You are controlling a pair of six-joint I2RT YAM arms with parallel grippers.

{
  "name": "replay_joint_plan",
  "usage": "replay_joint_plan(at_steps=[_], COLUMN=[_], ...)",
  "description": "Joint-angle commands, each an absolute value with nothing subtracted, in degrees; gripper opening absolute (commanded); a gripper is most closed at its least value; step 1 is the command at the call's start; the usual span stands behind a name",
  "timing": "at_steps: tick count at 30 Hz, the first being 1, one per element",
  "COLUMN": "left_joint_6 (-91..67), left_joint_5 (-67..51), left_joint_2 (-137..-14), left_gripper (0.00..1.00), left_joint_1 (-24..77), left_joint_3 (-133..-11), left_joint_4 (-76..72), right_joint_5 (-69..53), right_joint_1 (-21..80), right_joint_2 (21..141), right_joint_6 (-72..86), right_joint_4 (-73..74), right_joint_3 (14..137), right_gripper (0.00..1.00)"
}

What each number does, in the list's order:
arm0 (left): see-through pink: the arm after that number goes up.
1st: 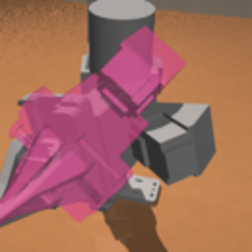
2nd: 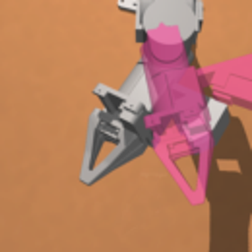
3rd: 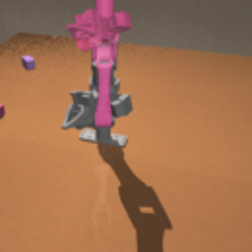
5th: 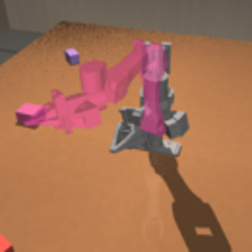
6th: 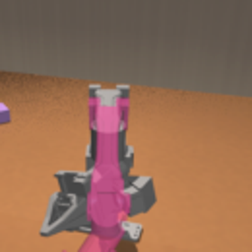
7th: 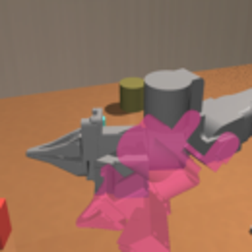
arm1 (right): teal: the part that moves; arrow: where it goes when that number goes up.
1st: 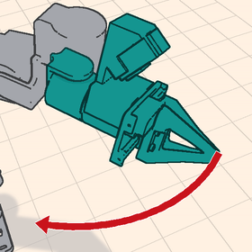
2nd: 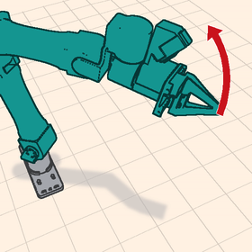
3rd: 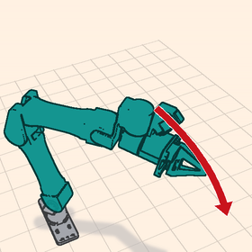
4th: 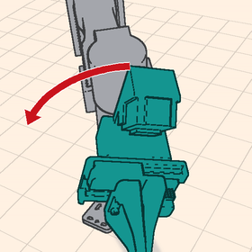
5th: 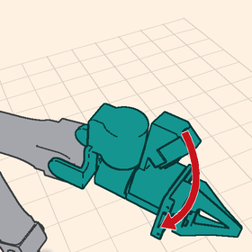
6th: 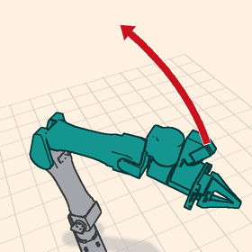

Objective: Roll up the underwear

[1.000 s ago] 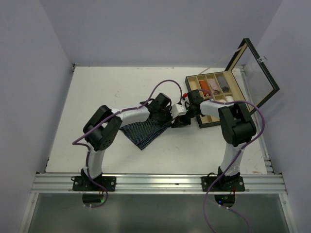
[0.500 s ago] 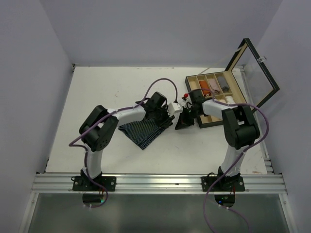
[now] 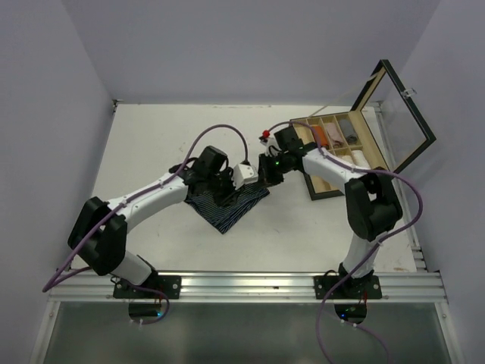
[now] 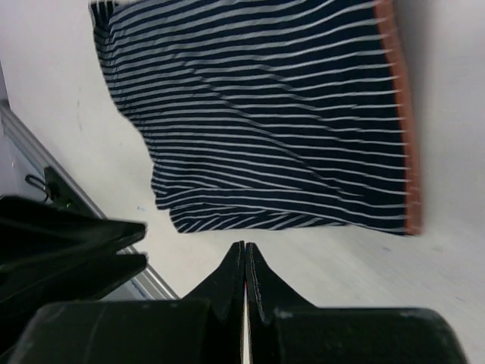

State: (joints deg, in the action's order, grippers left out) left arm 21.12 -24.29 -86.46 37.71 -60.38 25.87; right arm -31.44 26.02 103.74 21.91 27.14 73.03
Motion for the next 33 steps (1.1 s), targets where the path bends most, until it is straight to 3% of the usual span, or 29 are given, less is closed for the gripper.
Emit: replay_joint_plan(at_steps=[1, 8, 13, 16, 20, 23, 28, 31, 33], left_joint_6=[23.29, 23.57, 21.27, 19.16, 17.76, 16.09, 11.00, 4.50, -3.40], left_joint_5=[-25.23, -21.09, -26.70, -32.22, -42.69, -52.01, -63.52, -65.12, -65.04], left_joint_2=[-84.82, -82.19, -81.12, -80.86, -83.05, -87.61, -93.86, -93.43, -92.73], left_gripper=[0.29, 0.26, 0.27, 0.32, 0.56, 0.60, 0.73, 0.84, 1.00], left_joint_1=[35.95, 35.34, 25.68, 17.51, 3.99, -7.45, -16.69, -17.58, -17.49], left_joint_3=[-56.00, -51.42, -52.38, -53.35, -54.67, -56.42, -54.85, -51.07, -47.83], left_joint_4=[34.71, 36.66, 34.11, 32.70, 32.96, 34.71, 34.29, 28.14, 21.23], right_joint_5=[-33.48, -31.91, -29.80, -27.43, -28.12, -31.37, -35.67, -32.28, -29.63], right_joint_1=[30.40, 32.61, 32.61, 31.56, 30.59, 31.11, 32.95, 36.11, 39.37], right_joint_2=[107.56, 112.85, 119.52, 122.95, 122.79, 117.26, 110.23, 107.85, 105.83], right_joint_6=[25.13, 26.19, 23.74, 22.15, 19.87, 17.59, 5.56, -4.90, -9.92], right_joint_4=[24.80, 19.34, 23.02, 24.34, 26.45, 25.05, 29.87, 33.40, 33.05], right_joint_3=[71.11, 72.16, 78.64, 83.13, 88.06, 88.15, 90.61, 90.18, 87.99], right_gripper=[0.00, 0.00, 0.00, 0.00, 0.00, 0.00, 0.30, 0.35, 0.35])
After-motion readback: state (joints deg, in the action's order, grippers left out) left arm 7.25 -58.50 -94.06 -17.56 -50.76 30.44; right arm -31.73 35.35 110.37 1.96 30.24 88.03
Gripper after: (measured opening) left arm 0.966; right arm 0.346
